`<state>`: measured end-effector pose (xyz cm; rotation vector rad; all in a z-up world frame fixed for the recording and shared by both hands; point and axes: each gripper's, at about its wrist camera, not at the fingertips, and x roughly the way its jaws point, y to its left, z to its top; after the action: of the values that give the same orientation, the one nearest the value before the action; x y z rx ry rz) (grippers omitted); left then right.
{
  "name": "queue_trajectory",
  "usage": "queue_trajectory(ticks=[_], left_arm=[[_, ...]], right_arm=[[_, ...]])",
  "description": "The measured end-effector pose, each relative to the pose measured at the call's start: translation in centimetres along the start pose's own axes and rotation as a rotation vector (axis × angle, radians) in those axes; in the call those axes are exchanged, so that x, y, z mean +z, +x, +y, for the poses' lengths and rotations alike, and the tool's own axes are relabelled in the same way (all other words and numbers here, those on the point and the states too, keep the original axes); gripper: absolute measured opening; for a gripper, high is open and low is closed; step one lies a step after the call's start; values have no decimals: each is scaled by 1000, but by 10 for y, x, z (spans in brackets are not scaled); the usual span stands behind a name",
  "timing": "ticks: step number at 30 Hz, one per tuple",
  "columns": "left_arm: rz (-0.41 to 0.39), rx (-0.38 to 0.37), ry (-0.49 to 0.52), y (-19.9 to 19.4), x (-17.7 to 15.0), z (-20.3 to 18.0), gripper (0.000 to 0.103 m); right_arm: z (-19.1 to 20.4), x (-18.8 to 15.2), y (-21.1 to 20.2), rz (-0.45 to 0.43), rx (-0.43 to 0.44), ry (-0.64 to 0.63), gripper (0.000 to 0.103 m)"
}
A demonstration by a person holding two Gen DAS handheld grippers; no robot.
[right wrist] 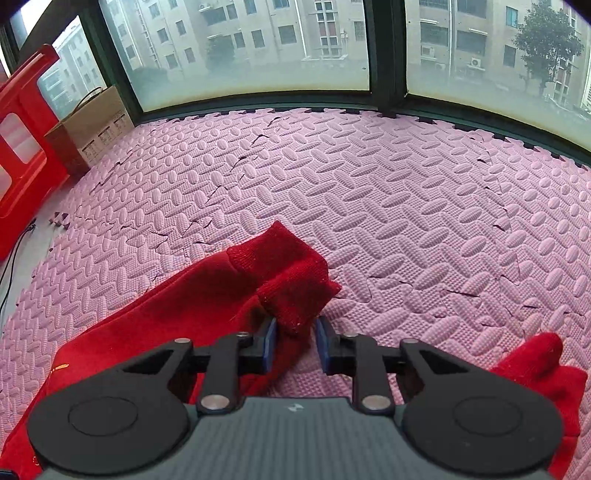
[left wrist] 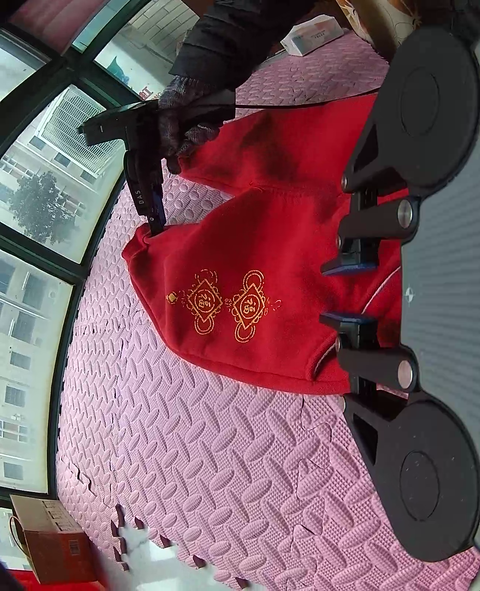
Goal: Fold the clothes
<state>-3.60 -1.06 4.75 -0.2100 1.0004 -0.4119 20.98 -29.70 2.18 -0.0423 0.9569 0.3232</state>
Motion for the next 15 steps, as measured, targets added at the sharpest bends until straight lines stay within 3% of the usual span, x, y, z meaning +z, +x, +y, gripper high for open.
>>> queue_trajectory(ticks=[3, 5, 7, 9, 10, 11, 12, 15], left_arm=[[-1, 4, -15, 0, -1, 6, 23], [-5, 20, -19, -1, 0, 9, 23], [-7, 34, -26, 0, 1, 12, 23], [-9, 40, -35, 0, 2, 16, 23], [-13, 45, -38, -1, 2, 17, 23], [-18, 54, -40, -1, 3, 19, 23], [-24, 63, -40, -2, 4, 19, 23], [-54, 90, -24, -6, 7, 19, 24]], right_arm=[[20, 14, -1, -59, -132, -122, 1], [25, 23, 0, -99, -217, -166, 1], [20, 31, 3, -87, -203, -148, 1], [15, 38, 3, -65, -161, -117, 7], [14, 37, 2, -55, -135, -92, 14], [14, 36, 0, -46, -114, -66, 31], [13, 34, 1, -32, -94, -55, 37], [13, 27, 7, -2, -58, -34, 38]])
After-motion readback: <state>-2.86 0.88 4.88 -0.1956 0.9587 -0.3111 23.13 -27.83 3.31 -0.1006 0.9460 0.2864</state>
